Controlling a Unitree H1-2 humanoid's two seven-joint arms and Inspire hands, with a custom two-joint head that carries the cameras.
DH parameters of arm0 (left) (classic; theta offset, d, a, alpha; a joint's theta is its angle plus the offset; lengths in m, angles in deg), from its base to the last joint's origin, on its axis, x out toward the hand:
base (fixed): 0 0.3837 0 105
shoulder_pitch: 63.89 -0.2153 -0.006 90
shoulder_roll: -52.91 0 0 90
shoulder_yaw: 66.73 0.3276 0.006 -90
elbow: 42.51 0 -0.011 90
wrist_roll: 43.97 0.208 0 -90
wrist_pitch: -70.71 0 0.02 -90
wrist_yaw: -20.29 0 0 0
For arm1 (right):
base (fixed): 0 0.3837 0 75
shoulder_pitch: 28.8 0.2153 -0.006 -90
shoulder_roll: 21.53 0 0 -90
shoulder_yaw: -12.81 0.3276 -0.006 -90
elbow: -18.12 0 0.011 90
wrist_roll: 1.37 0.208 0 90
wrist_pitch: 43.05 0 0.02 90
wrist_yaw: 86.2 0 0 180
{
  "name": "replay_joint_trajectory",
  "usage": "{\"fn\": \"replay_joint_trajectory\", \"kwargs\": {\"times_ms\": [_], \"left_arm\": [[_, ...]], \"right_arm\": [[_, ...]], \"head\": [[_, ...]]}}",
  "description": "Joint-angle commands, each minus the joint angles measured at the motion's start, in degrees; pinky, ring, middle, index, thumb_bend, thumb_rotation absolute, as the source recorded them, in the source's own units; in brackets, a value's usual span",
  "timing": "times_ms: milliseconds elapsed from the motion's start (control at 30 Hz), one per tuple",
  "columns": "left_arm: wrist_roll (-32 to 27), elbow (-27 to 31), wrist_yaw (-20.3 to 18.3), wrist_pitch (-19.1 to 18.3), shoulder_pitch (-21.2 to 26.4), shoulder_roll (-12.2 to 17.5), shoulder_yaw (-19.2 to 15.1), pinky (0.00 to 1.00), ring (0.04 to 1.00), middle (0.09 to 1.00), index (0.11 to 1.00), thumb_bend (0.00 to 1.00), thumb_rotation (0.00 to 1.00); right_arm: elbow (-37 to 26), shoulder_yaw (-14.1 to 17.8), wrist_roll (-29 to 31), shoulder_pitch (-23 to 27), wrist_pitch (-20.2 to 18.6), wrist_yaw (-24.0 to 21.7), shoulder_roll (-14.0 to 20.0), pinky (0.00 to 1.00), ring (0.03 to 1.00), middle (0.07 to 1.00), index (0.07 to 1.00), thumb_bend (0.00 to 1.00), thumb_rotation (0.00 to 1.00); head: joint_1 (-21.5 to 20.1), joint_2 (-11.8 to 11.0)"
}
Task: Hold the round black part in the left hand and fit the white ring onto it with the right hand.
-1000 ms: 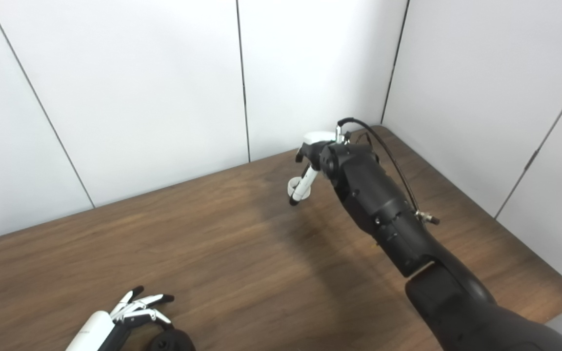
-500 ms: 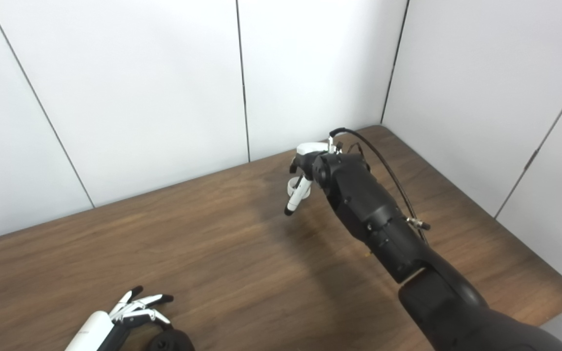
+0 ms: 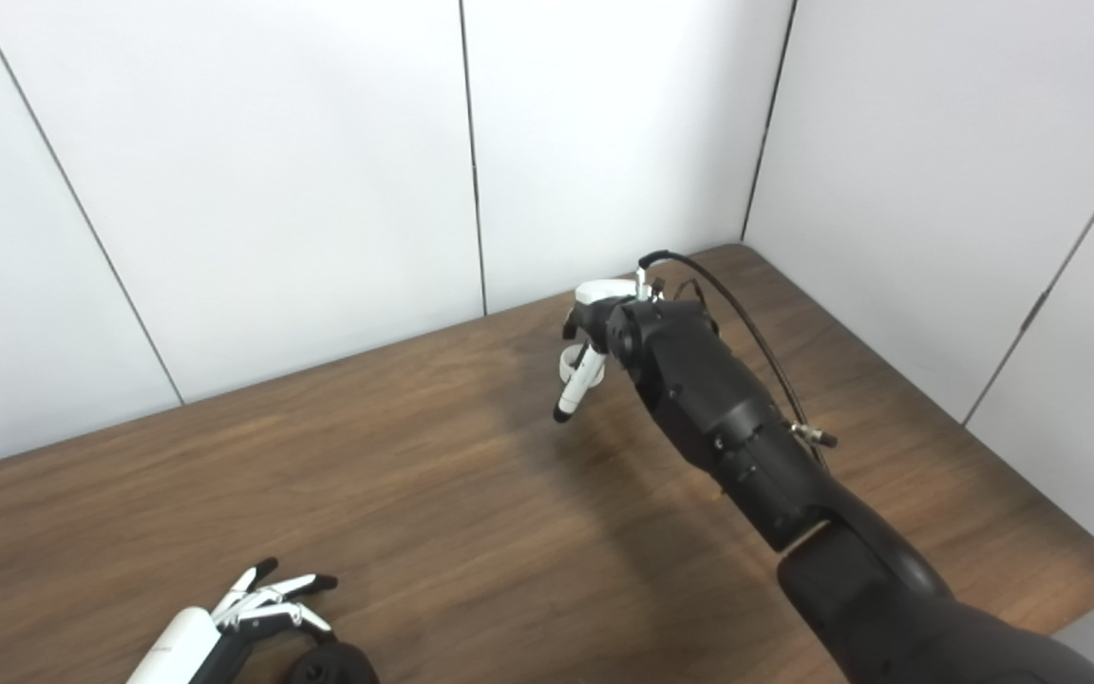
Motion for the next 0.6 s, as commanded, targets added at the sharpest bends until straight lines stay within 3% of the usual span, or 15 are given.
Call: {"fn": "replay_joint_trajectory", "kwargs": {"times_ms": [0,567], "left_arm": [[-0.7,1.0,-0.1,0.3,-1.0,0.1,0.1,1.00,0.836,0.847,0.478,0.51,0.05],[-1.0,2.5,-0.7,-0.6,-1.7,0.2,0.1,1.00,0.834,0.847,0.478,0.51,0.05]], "right_arm": [[-0.9,0.7,-0.9,3.6,-0.1,1.0,2.2,1.00,1.000,1.000,0.881,0.91,0.36],[1.7,1.8,-1.6,4.2,-0.1,3.5,1.7,1.00,1.000,1.000,0.886,0.91,0.34]], "head": [[0.0,0.0],[0.0,0.4]]}}
